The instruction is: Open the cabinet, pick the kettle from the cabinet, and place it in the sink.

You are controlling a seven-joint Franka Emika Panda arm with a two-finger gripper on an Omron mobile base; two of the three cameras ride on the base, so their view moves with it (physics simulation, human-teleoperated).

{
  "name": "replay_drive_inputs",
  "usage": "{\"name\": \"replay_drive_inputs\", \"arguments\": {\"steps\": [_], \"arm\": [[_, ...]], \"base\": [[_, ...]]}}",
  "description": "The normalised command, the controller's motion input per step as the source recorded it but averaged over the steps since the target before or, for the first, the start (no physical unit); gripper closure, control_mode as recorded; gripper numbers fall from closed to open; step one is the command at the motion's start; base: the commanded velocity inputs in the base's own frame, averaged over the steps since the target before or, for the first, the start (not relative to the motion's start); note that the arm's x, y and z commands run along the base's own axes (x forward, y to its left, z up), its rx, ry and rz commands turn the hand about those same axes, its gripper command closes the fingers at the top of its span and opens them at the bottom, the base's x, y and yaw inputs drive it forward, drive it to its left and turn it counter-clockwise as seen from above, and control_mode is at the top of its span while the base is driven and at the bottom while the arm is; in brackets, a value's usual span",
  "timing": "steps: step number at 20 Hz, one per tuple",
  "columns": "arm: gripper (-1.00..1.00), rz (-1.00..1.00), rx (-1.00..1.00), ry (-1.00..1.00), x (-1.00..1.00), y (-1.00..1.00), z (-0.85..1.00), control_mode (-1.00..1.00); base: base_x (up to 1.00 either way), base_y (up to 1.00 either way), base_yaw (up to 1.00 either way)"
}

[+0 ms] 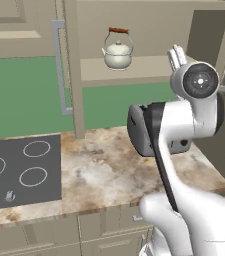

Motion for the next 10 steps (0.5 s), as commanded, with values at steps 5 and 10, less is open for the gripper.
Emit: {"name": "replay_drive_inputs", "arguments": {"steps": [5,10], "arm": [[-1.0,-0.28,0.0,-0.19,0.38,-0.08,-0.08,-1.0],[-1.0,-0.2,0.01,-0.09,0.2,-0.3,0.0,-1.0]], "base": [[0.0,0.0,0.0],[0.0,0.0,0.0]]}}
